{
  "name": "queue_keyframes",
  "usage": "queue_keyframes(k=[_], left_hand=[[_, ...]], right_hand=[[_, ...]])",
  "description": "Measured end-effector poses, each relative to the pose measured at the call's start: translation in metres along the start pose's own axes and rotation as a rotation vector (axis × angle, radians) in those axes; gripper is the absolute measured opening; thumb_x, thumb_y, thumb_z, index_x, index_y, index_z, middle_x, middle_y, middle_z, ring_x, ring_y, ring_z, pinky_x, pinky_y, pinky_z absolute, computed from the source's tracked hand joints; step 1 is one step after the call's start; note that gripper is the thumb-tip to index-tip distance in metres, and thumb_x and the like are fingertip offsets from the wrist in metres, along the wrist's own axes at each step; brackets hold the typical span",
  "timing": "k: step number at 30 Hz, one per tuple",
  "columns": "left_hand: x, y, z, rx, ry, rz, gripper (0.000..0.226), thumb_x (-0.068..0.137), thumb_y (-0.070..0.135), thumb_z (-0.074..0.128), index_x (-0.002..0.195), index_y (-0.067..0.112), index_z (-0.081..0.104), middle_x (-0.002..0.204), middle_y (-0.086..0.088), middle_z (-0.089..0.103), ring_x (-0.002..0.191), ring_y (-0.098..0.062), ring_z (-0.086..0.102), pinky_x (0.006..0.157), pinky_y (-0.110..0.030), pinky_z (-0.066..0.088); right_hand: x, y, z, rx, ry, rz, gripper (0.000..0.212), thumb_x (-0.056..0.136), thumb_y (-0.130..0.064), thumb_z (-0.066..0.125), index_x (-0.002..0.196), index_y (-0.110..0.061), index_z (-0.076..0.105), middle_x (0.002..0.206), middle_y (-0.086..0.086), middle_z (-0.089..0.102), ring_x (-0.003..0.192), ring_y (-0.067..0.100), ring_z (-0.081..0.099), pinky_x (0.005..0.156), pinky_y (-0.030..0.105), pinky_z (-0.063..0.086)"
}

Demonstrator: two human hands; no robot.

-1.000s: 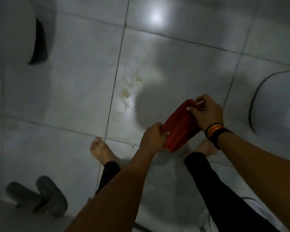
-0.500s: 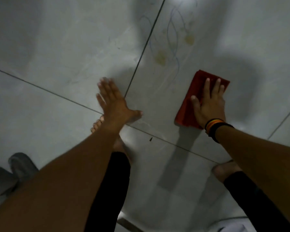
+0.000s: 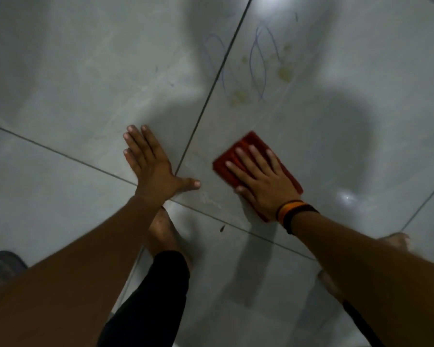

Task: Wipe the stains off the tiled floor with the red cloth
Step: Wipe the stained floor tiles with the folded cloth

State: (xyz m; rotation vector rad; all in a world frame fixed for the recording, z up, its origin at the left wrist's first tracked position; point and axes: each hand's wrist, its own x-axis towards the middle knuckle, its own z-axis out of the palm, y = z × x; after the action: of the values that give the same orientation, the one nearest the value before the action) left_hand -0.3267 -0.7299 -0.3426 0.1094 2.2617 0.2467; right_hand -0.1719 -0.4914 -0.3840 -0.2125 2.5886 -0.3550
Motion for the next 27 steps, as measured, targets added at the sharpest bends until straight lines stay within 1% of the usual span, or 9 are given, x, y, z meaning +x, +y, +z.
queue_keyframes(k=[4,8,10,12,14,16,20,23,27], left_hand=[[0.019,0.035,-0.02,-0.13,0.135,-0.05,0.187,0.034,0.085,0.085,0.159,-0.002,-0.024,0.164,-0.033,-0.031,0.152,-0.049,-0.031,0.119,-0.064,-0.02],[0.052,0.058,-0.016,-0.181,0.06,-0.201,0.198,0.017,0.094,0.075,0.156,0.0,-0.032,0.163,-0.028,-0.036,0.153,-0.041,-0.035,0.119,-0.063,-0.021],[0.061,0.06,-0.008,-0.196,0.075,-0.24,0.203,0.005,0.102,0.059,0.156,0.002,-0.031,0.164,-0.028,-0.034,0.153,-0.039,-0.035,0.115,-0.057,-0.027],[0.064,0.059,-0.004,-0.205,0.095,-0.235,0.203,-0.003,0.106,0.044,0.155,0.003,-0.032,0.164,-0.027,-0.034,0.148,-0.032,-0.04,0.109,-0.051,-0.036],[0.063,0.057,-0.008,-0.19,0.072,-0.23,0.204,-0.002,0.104,0.052,0.153,0.005,-0.036,0.163,-0.026,-0.038,0.146,-0.033,-0.044,0.108,-0.053,-0.036],[0.06,0.057,-0.016,-0.179,0.003,-0.237,0.202,0.009,0.094,0.074,0.152,0.004,-0.038,0.16,-0.026,-0.042,0.148,-0.04,-0.042,0.113,-0.059,-0.029],[0.058,0.063,-0.022,-0.118,-0.024,-0.299,0.197,0.025,0.074,0.094,0.154,0.002,-0.036,0.161,-0.029,-0.04,0.151,-0.044,-0.037,0.118,-0.064,-0.02],[0.061,0.065,-0.021,-0.102,-0.018,-0.313,0.196,0.026,0.072,0.095,0.154,0.001,-0.035,0.161,-0.029,-0.039,0.151,-0.044,-0.035,0.118,-0.062,-0.02],[0.062,0.062,-0.018,-0.113,-0.008,-0.306,0.197,0.025,0.072,0.095,0.153,0.001,-0.036,0.161,-0.03,-0.04,0.15,-0.044,-0.037,0.112,-0.057,-0.026]], right_hand=[[-0.01,0.063,-0.027,0.121,-0.015,0.519,0.068,0.101,-0.059,0.02,0.162,-0.038,0.0,0.174,0.005,0.0,0.16,0.033,-0.002,0.125,0.067,0.003],[0.09,0.079,-0.065,0.243,0.274,0.795,0.071,0.104,-0.055,0.023,0.165,-0.023,0.009,0.173,0.017,0.001,0.158,0.044,-0.001,0.124,0.068,0.005],[0.137,0.058,-0.067,0.195,0.365,0.762,0.069,0.104,-0.053,0.027,0.164,-0.02,0.018,0.171,0.021,0.011,0.156,0.049,0.007,0.124,0.068,0.007],[0.145,0.032,-0.058,0.081,0.343,0.499,0.067,0.105,-0.053,0.029,0.164,-0.022,0.021,0.17,0.021,0.014,0.156,0.05,0.011,0.125,0.065,0.004],[0.114,0.024,-0.045,-0.007,0.253,0.194,0.065,0.106,-0.053,0.029,0.164,-0.025,0.018,0.172,0.018,0.013,0.157,0.046,0.008,0.127,0.063,0.004],[0.064,0.035,-0.038,-0.024,0.149,0.122,0.065,0.105,-0.054,0.029,0.164,-0.03,0.017,0.173,0.012,0.011,0.159,0.04,0.006,0.126,0.064,0.009],[0.02,0.08,-0.047,0.126,0.097,0.622,0.067,0.104,-0.055,0.026,0.163,-0.032,0.005,0.174,0.009,0.003,0.16,0.037,0.0,0.125,0.065,0.005],[0.085,0.102,-0.081,0.298,0.27,0.929,0.071,0.105,-0.053,0.024,0.166,-0.024,0.003,0.173,0.014,-0.005,0.159,0.04,-0.007,0.124,0.066,0.002],[0.192,0.088,-0.114,0.265,0.403,0.901,0.071,0.103,-0.054,0.024,0.165,-0.022,0.012,0.173,0.017,0.003,0.158,0.045,-0.001,0.125,0.065,-0.001]])
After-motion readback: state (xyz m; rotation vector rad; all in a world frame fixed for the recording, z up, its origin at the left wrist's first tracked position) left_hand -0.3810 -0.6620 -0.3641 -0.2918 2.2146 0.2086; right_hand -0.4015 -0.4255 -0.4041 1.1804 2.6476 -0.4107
